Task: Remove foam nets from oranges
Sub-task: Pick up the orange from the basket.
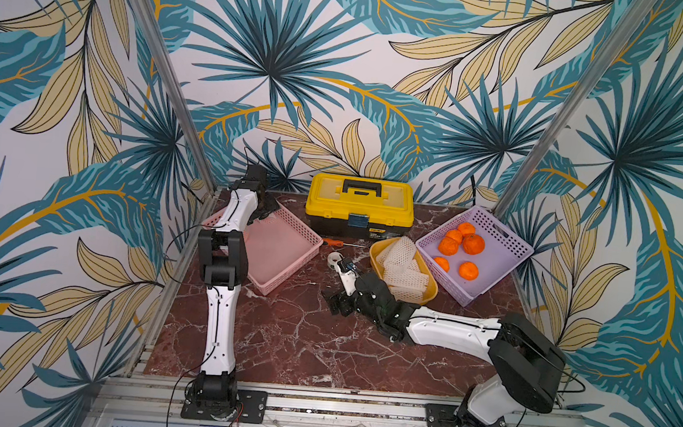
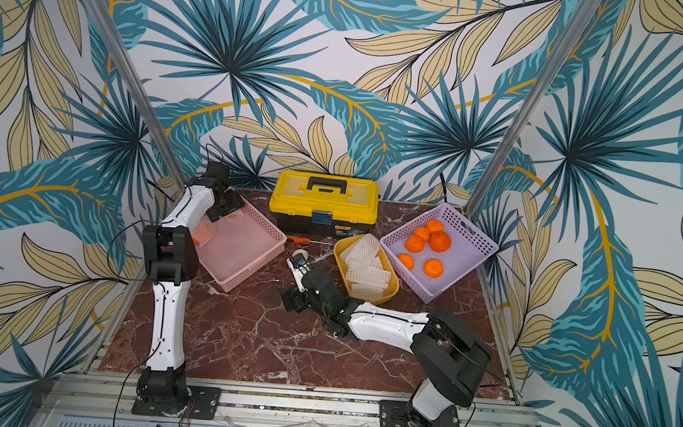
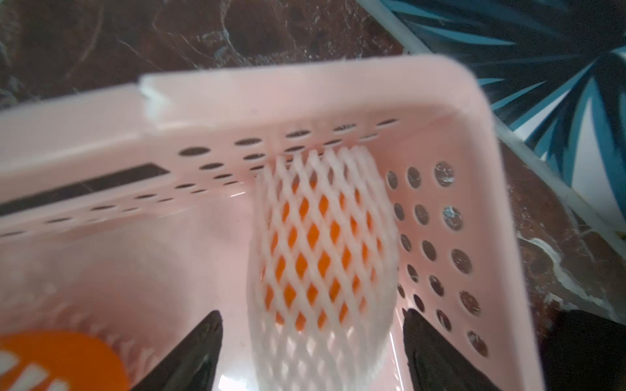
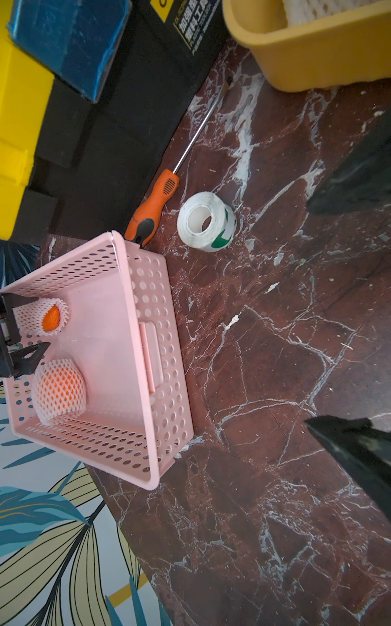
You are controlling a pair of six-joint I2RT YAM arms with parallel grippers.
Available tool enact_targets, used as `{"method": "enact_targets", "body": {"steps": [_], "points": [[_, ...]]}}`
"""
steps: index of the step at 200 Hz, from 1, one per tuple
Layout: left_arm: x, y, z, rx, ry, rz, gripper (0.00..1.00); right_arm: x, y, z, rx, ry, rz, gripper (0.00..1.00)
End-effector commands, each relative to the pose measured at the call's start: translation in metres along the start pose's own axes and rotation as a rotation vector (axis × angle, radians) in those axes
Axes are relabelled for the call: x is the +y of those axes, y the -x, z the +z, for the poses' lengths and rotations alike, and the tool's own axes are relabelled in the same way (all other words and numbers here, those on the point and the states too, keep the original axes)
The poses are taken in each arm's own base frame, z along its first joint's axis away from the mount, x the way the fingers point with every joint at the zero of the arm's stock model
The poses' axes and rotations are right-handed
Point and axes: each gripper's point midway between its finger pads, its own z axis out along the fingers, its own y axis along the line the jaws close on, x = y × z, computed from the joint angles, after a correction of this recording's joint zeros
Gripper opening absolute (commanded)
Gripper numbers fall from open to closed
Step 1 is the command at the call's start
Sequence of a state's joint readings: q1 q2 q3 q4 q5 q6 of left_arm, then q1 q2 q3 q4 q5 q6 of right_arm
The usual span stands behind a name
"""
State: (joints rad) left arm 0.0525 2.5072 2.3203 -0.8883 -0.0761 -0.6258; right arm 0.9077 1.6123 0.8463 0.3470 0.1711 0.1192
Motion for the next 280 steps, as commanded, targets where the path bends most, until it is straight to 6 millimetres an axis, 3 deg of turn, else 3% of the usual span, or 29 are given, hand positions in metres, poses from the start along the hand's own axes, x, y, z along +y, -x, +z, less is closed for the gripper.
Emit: {"method": "enact_targets", "body": {"steps": [1,31,50,90,123,184,201,234,255,280], "points": [[0.014,0.014,0.004,-0.030,0.037,-0.019,0.84,0.003,-0.001,-0.002,-0.016,0.018,0.005,0.93],[0.016,0.022,0.011,-0.021,-0.002,-0.071,0.84,0.005,-0.002,-0.002,-0.011,0.031,0.008,0.93],[0.008,0.018,0.016,0.017,-0.065,-0.087,0.83,0.004,-0.002,-0.002,-0.014,0.028,0.000,0.93],[-0.002,0.031,0.013,-0.013,-0.134,-0.081,0.79,0.006,-0.002,-0.003,-0.022,0.035,-0.007,0.93],[-0.002,0.027,0.021,-0.003,-0.140,-0.093,0.77,0.009,-0.003,-0.003,-0.013,0.054,-0.004,0.93],[-0.014,0.025,0.018,0.021,-0.211,-0.144,0.64,0.004,-0.002,-0.008,-0.029,0.028,-0.017,0.93],[-0.012,0.023,0.017,0.028,-0.205,-0.155,0.64,0.000,0.000,-0.011,-0.042,0.013,-0.023,0.93],[-0.004,0.012,0.027,0.050,-0.178,-0.139,0.80,-0.004,0.003,-0.016,-0.057,-0.008,-0.031,0.93],[-0.002,0.011,0.029,0.051,-0.170,-0.149,0.79,-0.004,0.005,-0.018,-0.068,-0.008,-0.029,0.93],[-0.005,0.015,0.025,0.042,-0.178,-0.162,0.70,-0.006,0.008,-0.021,-0.081,-0.013,-0.025,0.93]]}}
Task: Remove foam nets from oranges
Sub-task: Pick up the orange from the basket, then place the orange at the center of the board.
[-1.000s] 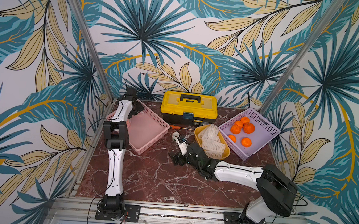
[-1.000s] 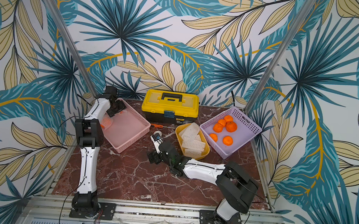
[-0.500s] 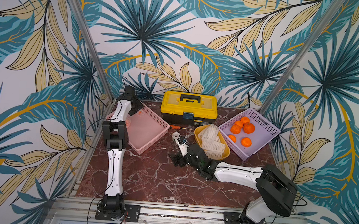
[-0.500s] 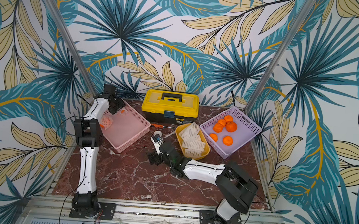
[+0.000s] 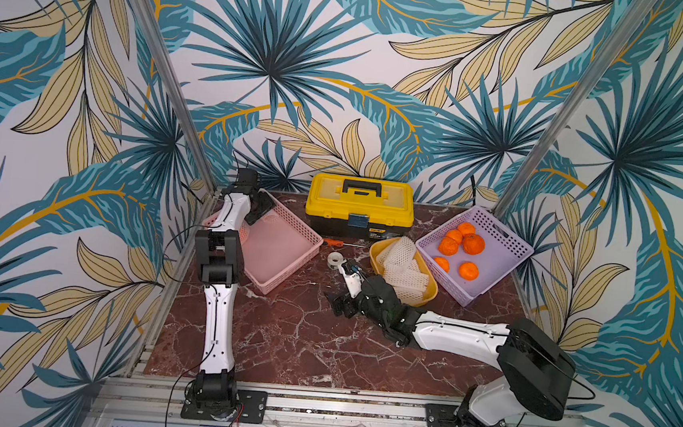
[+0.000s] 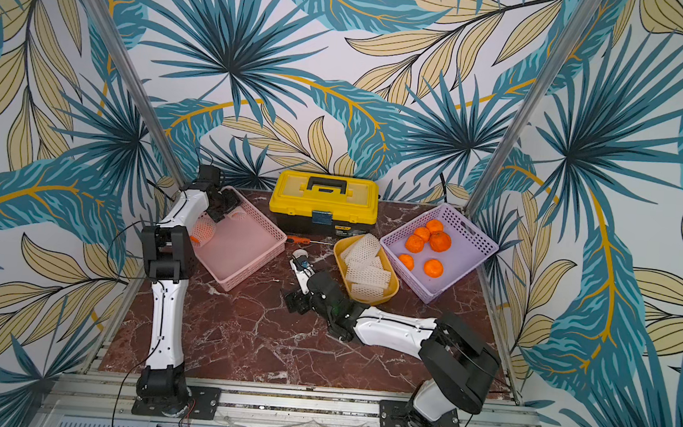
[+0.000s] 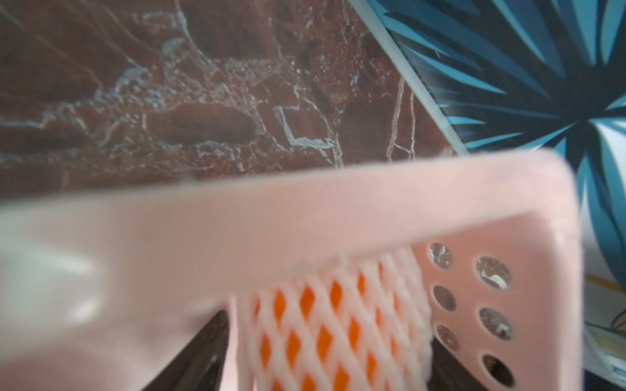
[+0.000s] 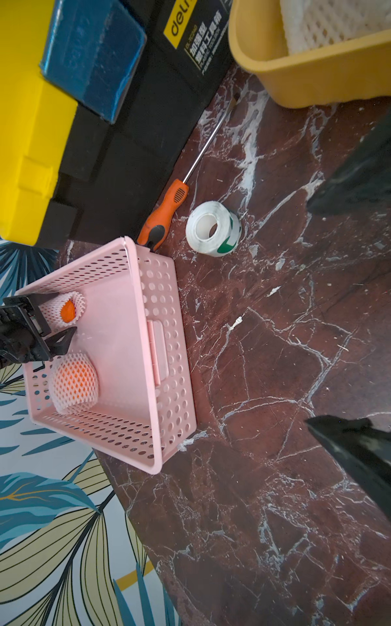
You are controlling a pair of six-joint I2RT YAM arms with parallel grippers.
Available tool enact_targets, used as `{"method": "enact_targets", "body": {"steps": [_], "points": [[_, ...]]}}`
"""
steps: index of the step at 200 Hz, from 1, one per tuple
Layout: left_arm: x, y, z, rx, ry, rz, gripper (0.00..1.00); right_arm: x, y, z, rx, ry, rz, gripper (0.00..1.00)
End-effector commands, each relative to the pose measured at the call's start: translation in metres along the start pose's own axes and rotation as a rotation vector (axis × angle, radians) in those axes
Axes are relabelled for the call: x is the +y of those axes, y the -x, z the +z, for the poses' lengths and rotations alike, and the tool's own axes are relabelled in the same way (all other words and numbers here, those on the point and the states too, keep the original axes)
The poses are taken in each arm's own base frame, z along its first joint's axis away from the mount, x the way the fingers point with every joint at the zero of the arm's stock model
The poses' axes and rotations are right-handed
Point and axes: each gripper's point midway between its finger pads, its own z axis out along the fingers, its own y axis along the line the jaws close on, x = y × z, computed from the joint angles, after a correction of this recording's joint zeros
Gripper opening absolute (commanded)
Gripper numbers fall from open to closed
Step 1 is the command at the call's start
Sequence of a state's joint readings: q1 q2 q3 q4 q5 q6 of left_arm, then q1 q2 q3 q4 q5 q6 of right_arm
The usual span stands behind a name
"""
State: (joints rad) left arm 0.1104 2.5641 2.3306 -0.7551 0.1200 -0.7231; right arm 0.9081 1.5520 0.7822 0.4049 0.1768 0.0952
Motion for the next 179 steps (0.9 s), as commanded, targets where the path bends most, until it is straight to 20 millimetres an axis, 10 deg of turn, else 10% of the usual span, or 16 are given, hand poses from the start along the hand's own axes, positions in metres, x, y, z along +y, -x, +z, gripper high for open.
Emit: {"method": "enact_targets", "body": {"steps": [1,40,77,104,179], "points": [[0.004,0.001,0.000,0.005,0.004,-0.017,0.69,-0.003,0.003,-0.007,-0.027,-0.014,-0.011,0.93],[-0.012,0.000,-0.019,0.013,-0.046,-0.019,0.46,-0.005,0.007,-0.012,-0.049,-0.020,-0.009,0.93],[-0.032,-0.006,-0.056,0.005,-0.083,-0.007,0.45,-0.007,0.013,-0.017,-0.073,-0.028,-0.005,0.93],[-0.055,-0.015,-0.114,-0.012,-0.139,-0.039,0.45,-0.009,0.017,-0.021,-0.091,-0.037,0.003,0.93],[-0.079,-0.171,-0.223,0.249,-0.297,-0.163,0.46,-0.021,0.023,-0.027,-0.133,-0.098,0.028,0.93]]}}
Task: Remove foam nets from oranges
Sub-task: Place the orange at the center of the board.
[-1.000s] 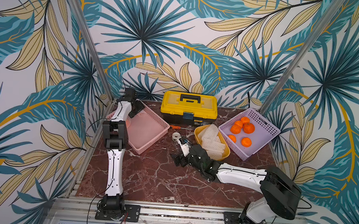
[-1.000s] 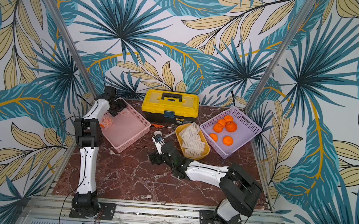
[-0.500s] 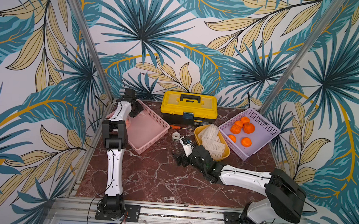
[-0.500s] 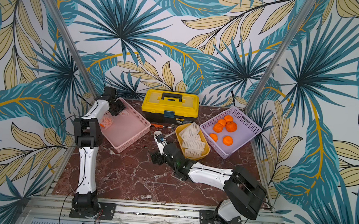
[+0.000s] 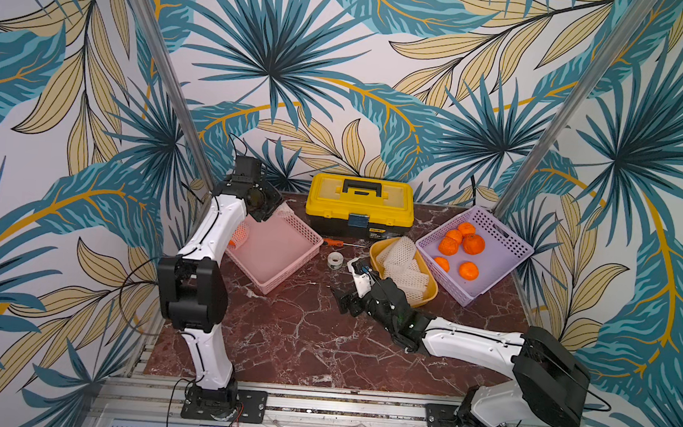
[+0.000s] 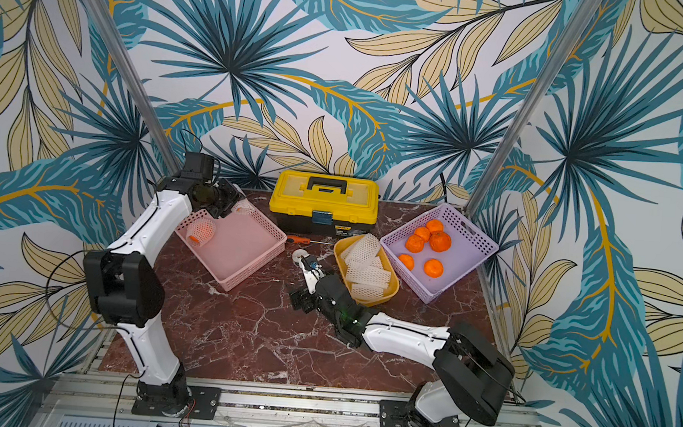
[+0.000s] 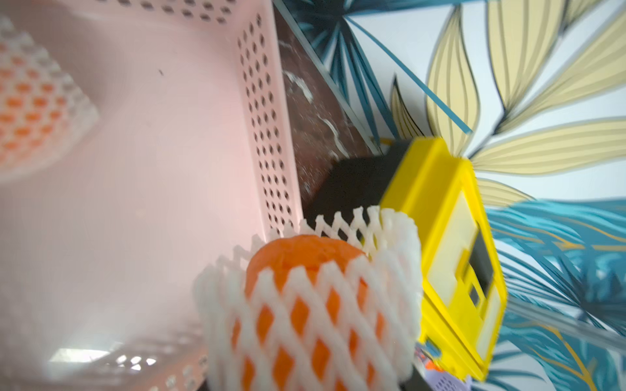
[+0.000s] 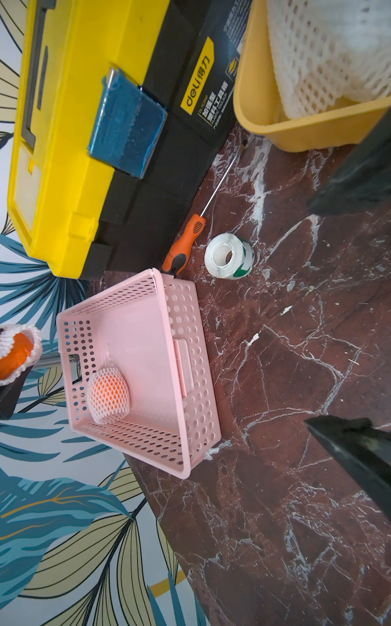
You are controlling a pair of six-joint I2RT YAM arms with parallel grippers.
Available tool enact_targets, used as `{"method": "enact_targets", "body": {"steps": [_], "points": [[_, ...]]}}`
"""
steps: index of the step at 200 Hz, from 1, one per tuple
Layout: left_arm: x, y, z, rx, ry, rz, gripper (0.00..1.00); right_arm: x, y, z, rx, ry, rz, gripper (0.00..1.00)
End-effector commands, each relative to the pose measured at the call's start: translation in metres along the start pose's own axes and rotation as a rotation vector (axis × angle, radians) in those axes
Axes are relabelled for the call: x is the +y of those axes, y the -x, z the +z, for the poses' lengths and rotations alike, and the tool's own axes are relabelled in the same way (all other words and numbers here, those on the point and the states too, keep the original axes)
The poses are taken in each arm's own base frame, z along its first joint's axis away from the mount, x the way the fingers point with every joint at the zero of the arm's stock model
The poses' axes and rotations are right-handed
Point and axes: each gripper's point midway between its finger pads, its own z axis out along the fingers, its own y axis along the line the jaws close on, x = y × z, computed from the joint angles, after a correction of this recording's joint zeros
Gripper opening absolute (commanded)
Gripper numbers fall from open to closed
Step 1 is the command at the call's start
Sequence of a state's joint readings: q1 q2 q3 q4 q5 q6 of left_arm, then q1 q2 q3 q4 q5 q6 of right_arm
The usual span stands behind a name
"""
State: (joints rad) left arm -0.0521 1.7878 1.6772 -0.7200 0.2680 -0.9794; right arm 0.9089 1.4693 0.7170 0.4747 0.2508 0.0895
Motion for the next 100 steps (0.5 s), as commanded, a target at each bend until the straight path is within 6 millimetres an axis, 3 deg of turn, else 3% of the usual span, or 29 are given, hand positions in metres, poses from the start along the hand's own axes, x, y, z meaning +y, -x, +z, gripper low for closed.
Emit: {"method": "enact_targets", "body": {"steps": [1,27,65,83,100], "points": [[0.001,-0.063,-0.003,0.144,-0.035,-0.083,0.46,-0.008,0.007,-0.006,-0.041,-0.037,0.016,0.93],[0.009,-0.137,-0.012,0.291,-0.037,-0.080,0.46,-0.012,0.007,-0.005,-0.050,-0.049,0.033,0.94],[0.048,-0.237,-0.010,0.493,0.013,-0.117,0.47,-0.019,0.015,-0.019,-0.095,-0.052,0.071,0.94],[0.061,-0.267,-0.007,0.574,0.041,-0.126,0.47,-0.028,0.018,-0.025,-0.104,-0.063,0.095,0.94],[0.063,-0.282,-0.005,0.608,0.041,-0.123,0.48,-0.038,0.012,-0.032,-0.079,-0.087,0.146,0.94]]}}
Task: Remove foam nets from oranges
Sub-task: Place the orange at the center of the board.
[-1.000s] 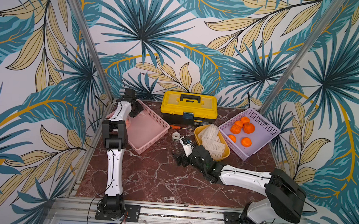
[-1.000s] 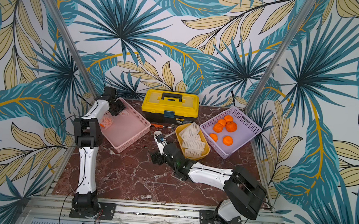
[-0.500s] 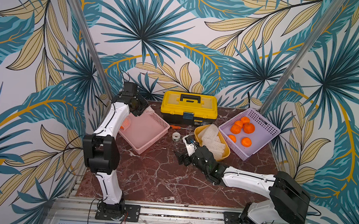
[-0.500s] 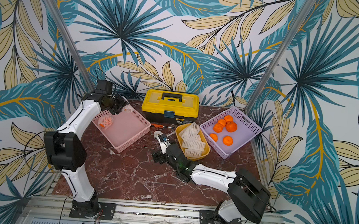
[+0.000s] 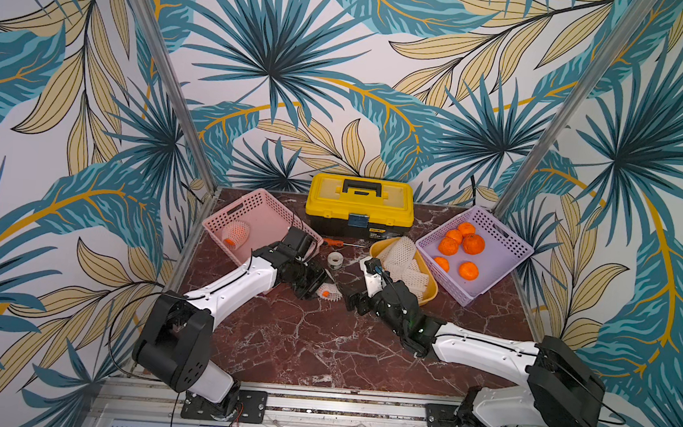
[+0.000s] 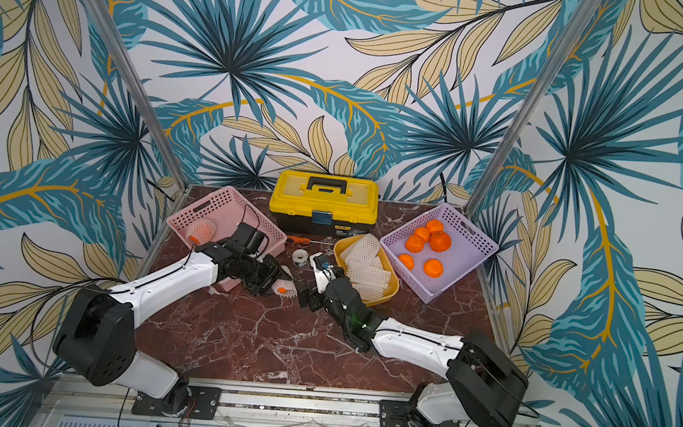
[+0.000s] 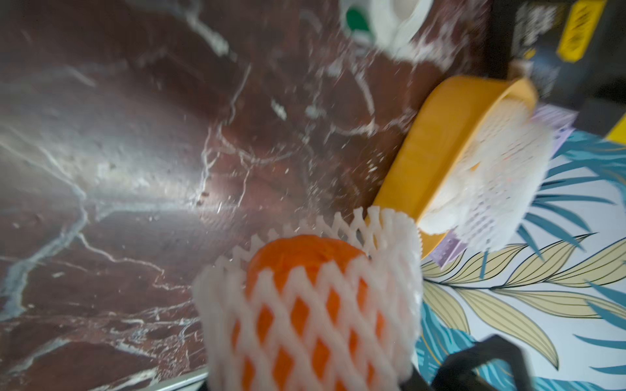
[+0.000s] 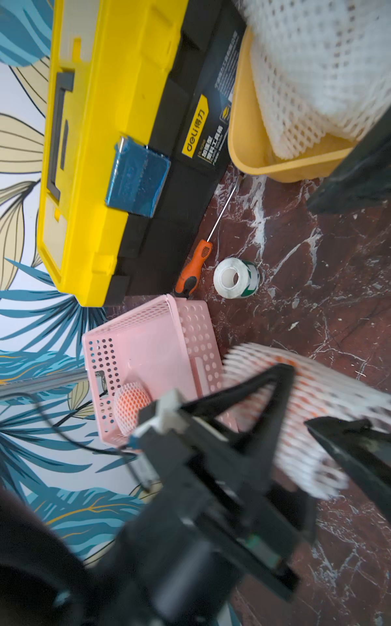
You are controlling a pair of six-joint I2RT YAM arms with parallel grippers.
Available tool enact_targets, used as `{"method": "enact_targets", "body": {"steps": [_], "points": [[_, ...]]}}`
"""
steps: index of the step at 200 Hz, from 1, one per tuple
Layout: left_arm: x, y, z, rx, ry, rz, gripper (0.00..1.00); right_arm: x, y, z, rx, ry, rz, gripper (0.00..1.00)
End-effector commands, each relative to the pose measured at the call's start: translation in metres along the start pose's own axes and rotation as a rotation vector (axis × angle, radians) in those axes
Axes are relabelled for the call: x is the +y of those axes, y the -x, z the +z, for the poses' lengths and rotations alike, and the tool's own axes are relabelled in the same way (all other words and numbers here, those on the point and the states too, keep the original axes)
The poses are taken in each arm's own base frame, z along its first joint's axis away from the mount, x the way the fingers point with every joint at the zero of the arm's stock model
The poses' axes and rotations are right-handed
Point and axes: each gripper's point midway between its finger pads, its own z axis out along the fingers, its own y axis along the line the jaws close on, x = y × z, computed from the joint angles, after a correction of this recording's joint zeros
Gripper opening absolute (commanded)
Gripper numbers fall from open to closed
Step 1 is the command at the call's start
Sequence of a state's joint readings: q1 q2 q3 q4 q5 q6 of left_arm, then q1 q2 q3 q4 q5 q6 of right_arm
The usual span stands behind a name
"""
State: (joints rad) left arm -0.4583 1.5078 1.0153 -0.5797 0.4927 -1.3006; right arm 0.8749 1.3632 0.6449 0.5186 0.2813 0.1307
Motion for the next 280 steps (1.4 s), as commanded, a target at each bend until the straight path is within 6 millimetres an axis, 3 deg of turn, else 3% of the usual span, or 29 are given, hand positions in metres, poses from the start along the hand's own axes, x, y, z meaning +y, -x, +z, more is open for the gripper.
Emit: {"method": "enact_targets", "body": {"steps": [1,44,82,129,162,225,280], "points": [[-0.018,-0.016,0.004,0.055,-0.085,-0.004,0.48,-0.015,-0.003,-0.010,0.003,-0.039,0.077,0.94],[-0.006,-0.033,0.035,0.133,-0.033,-0.005,0.53,-0.025,-0.049,-0.038,0.124,-0.038,0.203,0.94],[-0.005,-0.045,0.061,0.194,-0.013,-0.014,0.55,-0.021,-0.067,-0.053,0.236,-0.010,0.217,0.94],[0.007,-0.045,0.076,0.222,0.030,-0.037,0.67,-0.006,-0.102,-0.053,0.397,0.075,0.243,0.95],[0.004,-0.042,0.080,0.223,0.032,-0.033,0.70,-0.003,-0.120,-0.050,0.454,0.100,0.257,0.94],[-0.019,-0.035,0.074,0.244,0.011,0.034,0.89,0.009,-0.116,-0.047,0.440,0.164,0.326,0.95],[-0.021,-0.028,0.062,0.256,0.022,0.079,0.96,0.007,-0.109,-0.034,0.460,0.117,0.309,0.96]]}}
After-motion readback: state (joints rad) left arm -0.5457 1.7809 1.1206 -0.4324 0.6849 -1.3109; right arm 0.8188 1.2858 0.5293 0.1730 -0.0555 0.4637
